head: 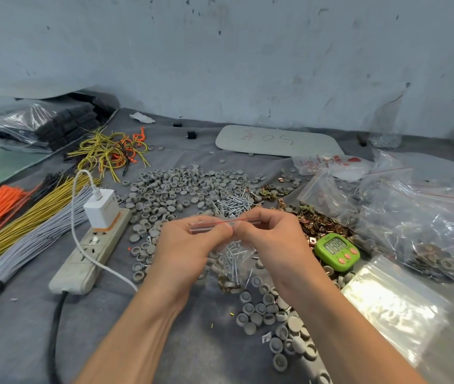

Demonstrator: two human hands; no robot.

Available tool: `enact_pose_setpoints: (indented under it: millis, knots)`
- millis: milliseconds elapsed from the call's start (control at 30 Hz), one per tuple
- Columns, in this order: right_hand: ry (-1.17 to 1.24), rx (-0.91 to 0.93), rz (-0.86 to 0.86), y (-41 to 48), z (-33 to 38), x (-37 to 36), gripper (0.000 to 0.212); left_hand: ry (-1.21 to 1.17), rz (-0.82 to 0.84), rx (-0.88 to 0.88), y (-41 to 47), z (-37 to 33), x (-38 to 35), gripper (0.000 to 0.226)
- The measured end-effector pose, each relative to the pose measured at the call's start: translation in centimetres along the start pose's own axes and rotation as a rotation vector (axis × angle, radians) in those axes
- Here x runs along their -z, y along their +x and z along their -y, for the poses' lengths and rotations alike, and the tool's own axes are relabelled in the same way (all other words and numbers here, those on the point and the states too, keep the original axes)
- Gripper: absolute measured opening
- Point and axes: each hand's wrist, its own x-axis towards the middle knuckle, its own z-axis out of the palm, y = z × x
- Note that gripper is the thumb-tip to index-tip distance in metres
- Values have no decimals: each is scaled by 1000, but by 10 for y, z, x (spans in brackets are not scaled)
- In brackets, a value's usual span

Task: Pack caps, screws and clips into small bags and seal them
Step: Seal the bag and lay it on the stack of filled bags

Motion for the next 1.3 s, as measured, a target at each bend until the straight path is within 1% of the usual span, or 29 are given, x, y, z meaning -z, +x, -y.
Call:
enact_pose_setpoints:
  millis: [67,233,367,533,633,667,767,833,900,1000,1067,1133,1233,1300]
  knots:
    - [9,0,-2,0,-1,-2,19,-15,-12,7,0,1,0,6]
    - [-1,6,20,-1,1,0,19,-28,-42,3,0,-2,-1,13]
    - [38,-40,3,0,1,6,11,10,-56,29,1,0,4,4]
    - [94,-78,-22,1,0,7,11,-31,-87,99,1,-1,8,16]
    - [90,-75,-22,2,0,7,12,-41,-101,99,3,0,7,18]
    - [100,-78,-21,2,2,8,14,-47,-102,97,2,-1,7,17]
    - [173,-93,-10,4,4,15,28,-75,-130,100,3,-1,11,15]
    - [177,-89,-19,4,3,16,29,-59,-158,82,3,0,12,19]
    - [128,-76,-57,5,0,12,28,-44,-175,65,4,1,11,24]
    - [103,-52,-119,7,-3,10,36,-29,-182,48,3,0,10,18]
    - [105,-50,-140,8,-2,13,38,-29,-215,23,3,0,12,17]
    - [113,-44,-137,7,-2,17,36,-45,-230,12,4,1,14,16]
    - [69,-26,-71,5,0,15,21,-66,-215,18,5,2,15,25]
    - [33,-3,-55,4,0,13,20,-74,-200,26,6,3,17,28]
